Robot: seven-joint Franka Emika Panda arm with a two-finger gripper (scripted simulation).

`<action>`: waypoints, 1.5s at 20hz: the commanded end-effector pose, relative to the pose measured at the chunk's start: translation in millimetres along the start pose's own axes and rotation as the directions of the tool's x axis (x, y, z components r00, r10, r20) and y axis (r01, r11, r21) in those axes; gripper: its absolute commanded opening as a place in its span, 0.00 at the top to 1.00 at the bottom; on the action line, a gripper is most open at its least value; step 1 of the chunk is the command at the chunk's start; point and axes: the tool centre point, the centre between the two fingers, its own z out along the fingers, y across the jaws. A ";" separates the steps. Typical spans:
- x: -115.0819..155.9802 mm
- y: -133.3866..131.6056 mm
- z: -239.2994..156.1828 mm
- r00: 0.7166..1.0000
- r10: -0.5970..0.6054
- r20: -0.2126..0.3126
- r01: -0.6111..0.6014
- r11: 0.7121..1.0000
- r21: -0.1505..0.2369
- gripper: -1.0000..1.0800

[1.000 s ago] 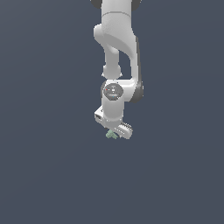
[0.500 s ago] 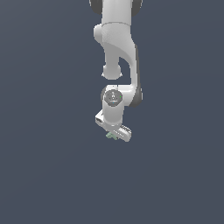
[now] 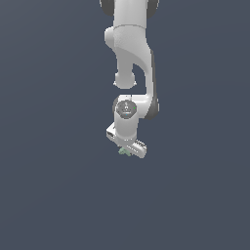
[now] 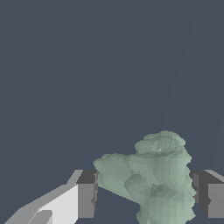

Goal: Pick up the object and move it to a goal position.

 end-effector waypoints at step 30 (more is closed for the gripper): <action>-46.1 74.6 -176.4 1.000 0.001 0.001 -0.001 1.000 0.002 1.00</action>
